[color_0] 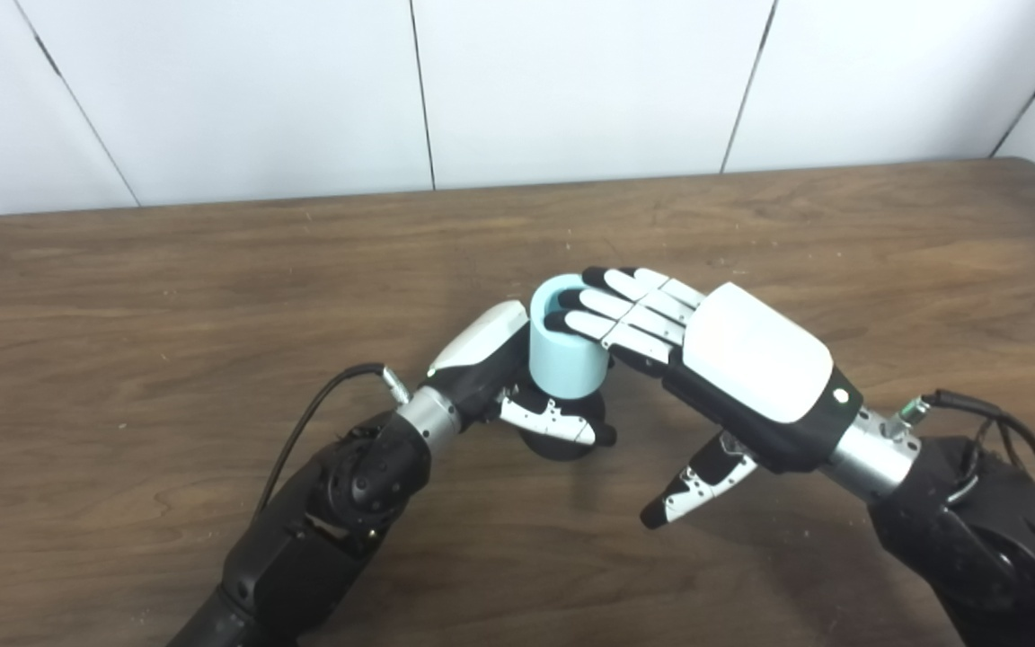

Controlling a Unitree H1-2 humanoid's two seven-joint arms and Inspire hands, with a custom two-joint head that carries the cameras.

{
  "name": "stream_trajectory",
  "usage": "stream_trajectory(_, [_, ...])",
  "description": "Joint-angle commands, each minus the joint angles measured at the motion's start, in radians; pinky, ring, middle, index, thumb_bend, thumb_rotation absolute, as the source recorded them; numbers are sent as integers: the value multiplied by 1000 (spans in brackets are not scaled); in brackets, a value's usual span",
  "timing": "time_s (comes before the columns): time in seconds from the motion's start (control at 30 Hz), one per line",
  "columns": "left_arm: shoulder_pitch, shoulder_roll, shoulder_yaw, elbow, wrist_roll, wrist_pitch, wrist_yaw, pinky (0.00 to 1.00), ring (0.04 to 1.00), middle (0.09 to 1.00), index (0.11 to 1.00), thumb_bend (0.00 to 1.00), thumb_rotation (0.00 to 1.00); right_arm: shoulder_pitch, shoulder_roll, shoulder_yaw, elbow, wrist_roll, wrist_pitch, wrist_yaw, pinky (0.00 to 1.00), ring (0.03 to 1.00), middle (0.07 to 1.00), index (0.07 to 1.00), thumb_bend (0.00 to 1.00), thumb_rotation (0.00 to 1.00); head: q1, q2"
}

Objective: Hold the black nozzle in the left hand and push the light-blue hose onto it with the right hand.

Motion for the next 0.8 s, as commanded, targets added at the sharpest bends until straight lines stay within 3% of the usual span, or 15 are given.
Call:
stream_trajectory(0.0, [107,45,-96,77,-19,148,-220,664,756,717,536,764,380,64,-52,52,48,-33,0,115,939,949,939,893,789,240,0,5])
stream_trajectory(0.77, [109,46,-96,72,-25,150,-215,634,734,711,536,759,369,69,-61,84,71,-42,-13,87,935,942,932,889,790,237,2,8])
